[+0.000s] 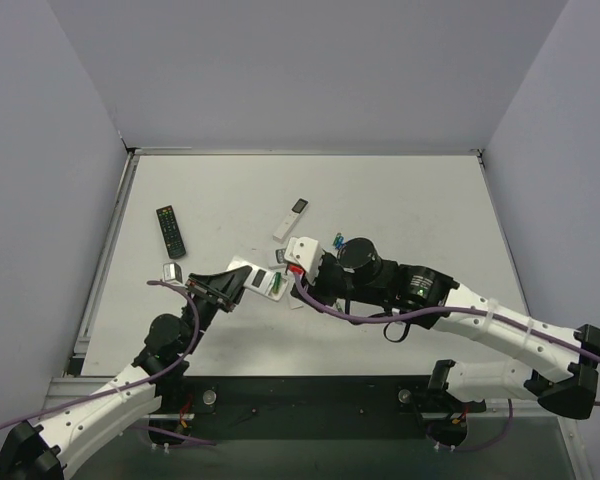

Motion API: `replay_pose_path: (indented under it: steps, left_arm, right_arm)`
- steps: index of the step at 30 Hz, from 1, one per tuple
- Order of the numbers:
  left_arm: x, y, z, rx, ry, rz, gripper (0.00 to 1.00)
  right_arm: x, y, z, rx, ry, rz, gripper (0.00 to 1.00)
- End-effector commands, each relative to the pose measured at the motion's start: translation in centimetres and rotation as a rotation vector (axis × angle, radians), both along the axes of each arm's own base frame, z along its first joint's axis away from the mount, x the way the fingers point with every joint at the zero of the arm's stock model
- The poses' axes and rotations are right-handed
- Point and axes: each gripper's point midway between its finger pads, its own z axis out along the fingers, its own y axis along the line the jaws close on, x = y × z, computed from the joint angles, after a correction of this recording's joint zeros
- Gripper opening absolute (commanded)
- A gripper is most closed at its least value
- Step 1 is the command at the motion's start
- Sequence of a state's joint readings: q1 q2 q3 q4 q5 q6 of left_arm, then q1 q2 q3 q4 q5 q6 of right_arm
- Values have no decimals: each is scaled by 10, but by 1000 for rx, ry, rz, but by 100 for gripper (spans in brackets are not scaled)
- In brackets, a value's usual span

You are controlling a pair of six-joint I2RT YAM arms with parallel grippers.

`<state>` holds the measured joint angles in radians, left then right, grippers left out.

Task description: Load the batteries into the remote control

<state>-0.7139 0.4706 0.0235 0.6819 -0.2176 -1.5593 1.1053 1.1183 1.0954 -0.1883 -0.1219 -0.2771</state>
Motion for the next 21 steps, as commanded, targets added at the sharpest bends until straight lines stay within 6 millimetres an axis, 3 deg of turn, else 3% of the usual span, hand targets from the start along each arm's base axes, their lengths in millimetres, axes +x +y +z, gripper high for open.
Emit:
replay_pose_path:
  steps: [1,8,21]
  left_arm:
    - [-6,-2,-60,96,66,-25,0]
    - [-7,-2,-62,112,64,-26,0]
    - [-8,-2,-62,116,56,-27,0]
  right_arm:
    - [2,12,13,0,-25,48,47]
    - [8,22,15,-22,-37,66,47]
    - [18,29,-8,-149,-27,78,47]
